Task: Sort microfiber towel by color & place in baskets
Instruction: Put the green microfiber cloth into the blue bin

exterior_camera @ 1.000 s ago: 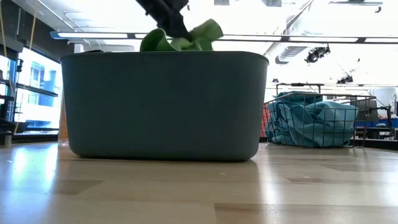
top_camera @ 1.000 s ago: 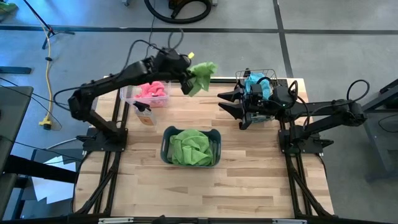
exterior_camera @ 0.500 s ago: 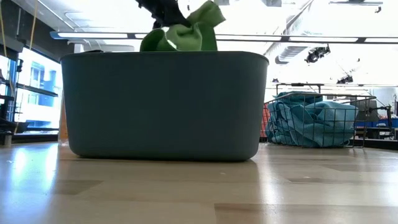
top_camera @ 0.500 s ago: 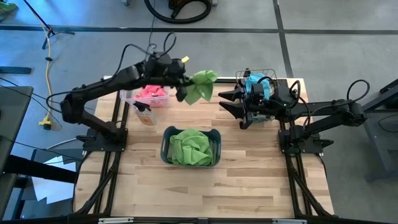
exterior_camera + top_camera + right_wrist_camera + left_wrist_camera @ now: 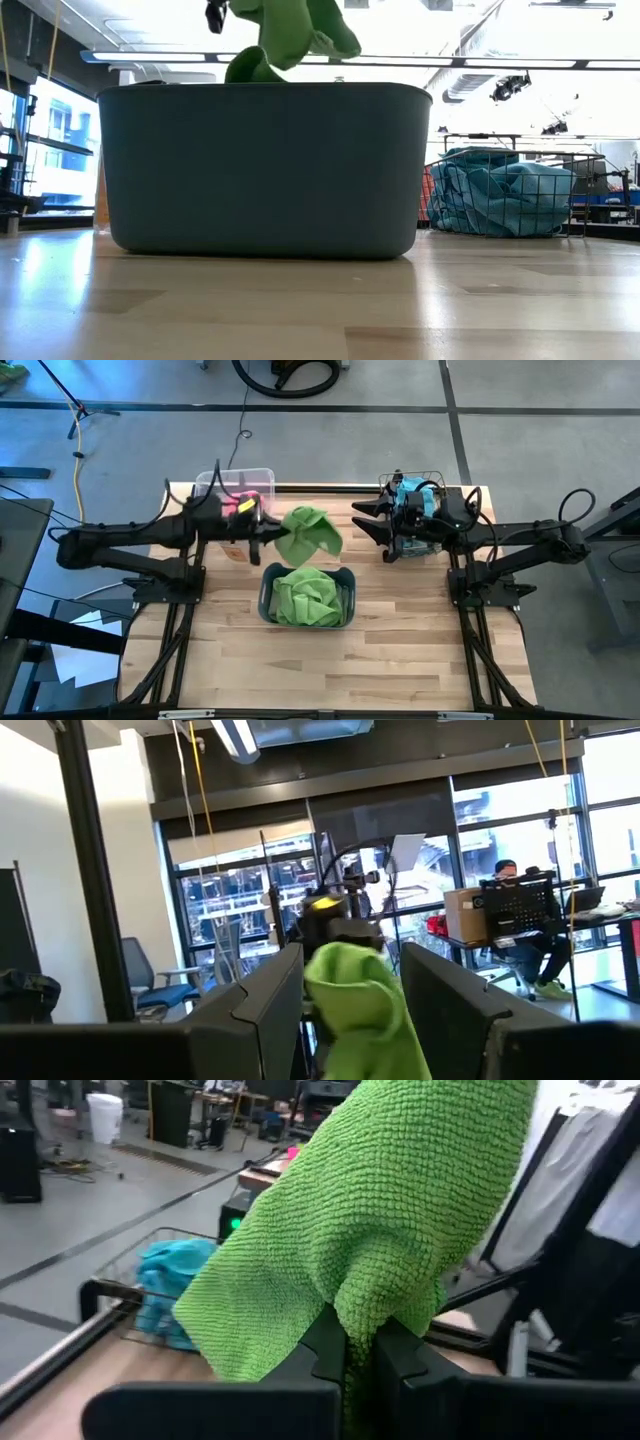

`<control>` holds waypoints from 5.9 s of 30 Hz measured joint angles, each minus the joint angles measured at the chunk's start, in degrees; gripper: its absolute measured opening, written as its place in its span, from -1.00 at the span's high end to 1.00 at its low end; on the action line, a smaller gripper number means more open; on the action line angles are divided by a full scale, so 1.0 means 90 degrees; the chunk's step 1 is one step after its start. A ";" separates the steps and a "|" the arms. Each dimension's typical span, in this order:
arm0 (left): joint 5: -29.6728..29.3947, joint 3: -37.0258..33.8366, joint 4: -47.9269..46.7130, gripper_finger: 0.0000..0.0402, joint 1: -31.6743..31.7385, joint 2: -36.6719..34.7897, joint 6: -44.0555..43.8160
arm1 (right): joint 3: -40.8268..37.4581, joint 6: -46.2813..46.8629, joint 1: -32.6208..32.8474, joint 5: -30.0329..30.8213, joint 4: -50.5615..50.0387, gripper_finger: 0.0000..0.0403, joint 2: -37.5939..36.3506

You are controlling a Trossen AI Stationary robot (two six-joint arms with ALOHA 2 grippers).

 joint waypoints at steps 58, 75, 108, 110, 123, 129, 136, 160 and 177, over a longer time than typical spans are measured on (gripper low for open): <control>-0.1336 0.3850 -0.5259 1.00 -0.2265 0.3190 0.9123 | -0.0001 -0.0045 -0.0059 0.0002 -0.1283 0.17 -0.0986; -0.0533 0.3850 -0.5446 1.00 -0.2127 0.4572 0.9526 | 0.0000 0.0172 -0.0062 0.0048 -0.1986 0.17 -0.0984; 0.0639 0.3838 -0.5864 1.00 -0.1600 0.6193 0.9722 | -0.0002 0.0355 -0.0059 0.0289 -0.2322 0.17 -0.0704; 0.0662 0.3842 -0.5822 1.00 -0.1576 0.6287 0.9716 | -0.0002 0.0357 -0.0058 0.0289 -0.2333 0.17 -0.0704; 0.0757 0.3836 -0.5681 1.00 -0.1546 0.6681 0.9210 | -0.0002 0.0389 -0.0059 0.0289 -0.2395 0.17 -0.0704; 0.0610 0.3898 -0.5516 1.00 -0.1536 0.6679 0.8576 | -0.0002 0.0389 -0.0059 0.0289 -0.2404 0.17 -0.0704; 0.0555 0.3898 -0.5570 0.99 -0.1538 0.6681 0.8480 | -0.0002 0.0386 -0.0057 0.0289 -0.2414 0.17 -0.0704; 0.0096 0.3904 -0.5396 -0.10 -0.1609 0.6685 0.7880 | -0.0002 0.0386 -0.0057 0.0291 -0.2450 0.17 -0.0704; -0.0047 0.5081 -0.6482 -0.11 -0.1757 0.6732 0.7610 | -0.0002 0.0554 -0.0057 0.0291 -0.2584 0.17 -0.0704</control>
